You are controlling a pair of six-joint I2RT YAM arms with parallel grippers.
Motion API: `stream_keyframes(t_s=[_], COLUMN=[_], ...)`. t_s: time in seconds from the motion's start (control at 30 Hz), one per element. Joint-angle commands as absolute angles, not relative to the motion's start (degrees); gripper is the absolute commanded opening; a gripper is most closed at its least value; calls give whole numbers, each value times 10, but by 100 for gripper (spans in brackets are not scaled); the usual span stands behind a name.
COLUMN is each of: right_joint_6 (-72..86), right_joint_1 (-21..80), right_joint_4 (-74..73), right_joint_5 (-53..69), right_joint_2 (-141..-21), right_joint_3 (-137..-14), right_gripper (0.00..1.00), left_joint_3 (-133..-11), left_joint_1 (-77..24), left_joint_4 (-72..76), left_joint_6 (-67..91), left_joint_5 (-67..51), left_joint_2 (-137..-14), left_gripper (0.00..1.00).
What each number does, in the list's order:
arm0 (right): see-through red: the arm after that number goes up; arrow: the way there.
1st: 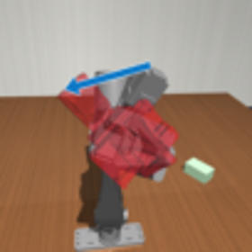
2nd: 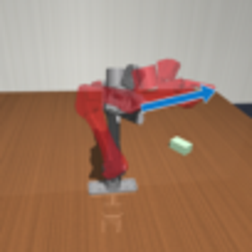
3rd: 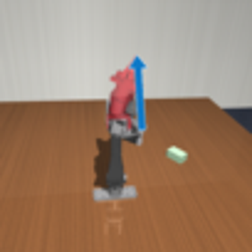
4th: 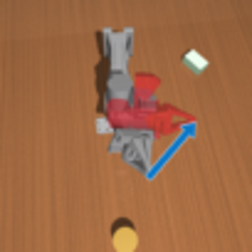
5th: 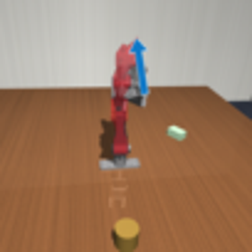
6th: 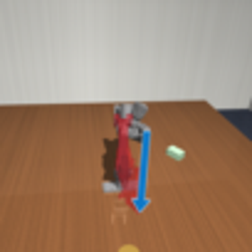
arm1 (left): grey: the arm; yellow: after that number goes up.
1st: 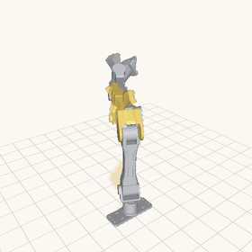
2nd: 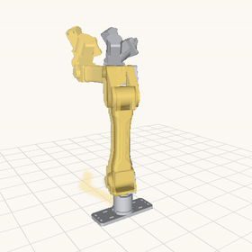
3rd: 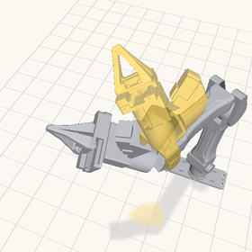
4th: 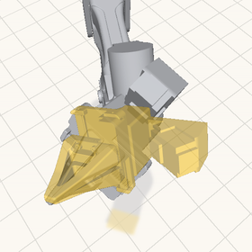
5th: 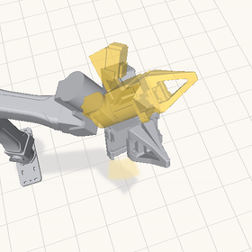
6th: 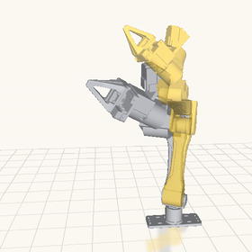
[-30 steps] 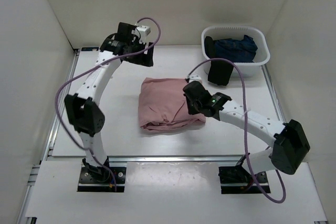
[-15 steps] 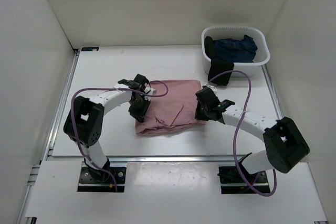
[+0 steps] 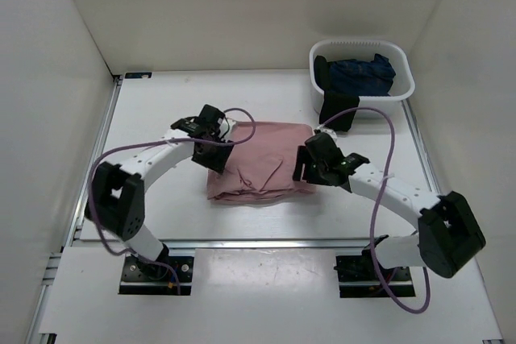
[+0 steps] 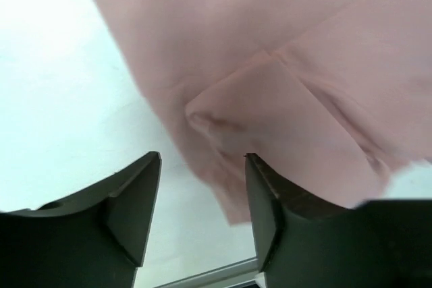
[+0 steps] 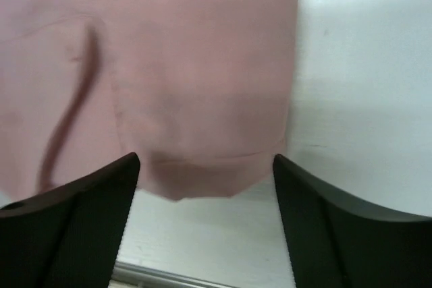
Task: Fold and stack the trousers
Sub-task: Fold the trousers
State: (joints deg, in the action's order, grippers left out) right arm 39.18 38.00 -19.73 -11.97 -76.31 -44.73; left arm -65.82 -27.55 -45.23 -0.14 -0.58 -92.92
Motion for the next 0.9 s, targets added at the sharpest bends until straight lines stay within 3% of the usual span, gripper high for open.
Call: stream_keyframes(t_s=[0.0,0.03,0.17,0.3,0.33,0.47,0.67,0.87], right_joint_6=[328,321,324,345,345,351,350,345], right_joint_1=[375,368,321,246,224,182,166,166], right_joint_4=[-274,-336,-493,-578,-585,-615,-665,-671], right_joint_5=[-143,-151,-206,-230,-240,-294,-368,-374], right_joint_2=[-700,-692,-655,-609,-597,-532,-526,-569], right_joint_3=[-530,-568,-635,-636,-636,-615,-641,-649], right_gripper=[88,99,99,99,99,99,99,99], left_joint_3=[-717,-722,-728,-715,-715,-708,-733,-755], left_joint_1=[-278,-278,-222,-94,-37,114,302,337], left_joint_4=[-469,-469,-469,-456,-456,-469,-487,-492], left_joint_6=[0,0,0,0,0,0,0,0], left_joint_5=[11,20,107,282,306,270,186,141], left_joint_2=[-813,-796,-743,-757,-773,-809,-859,-858], left_gripper=[69,71,75,96,97,100,100,100])
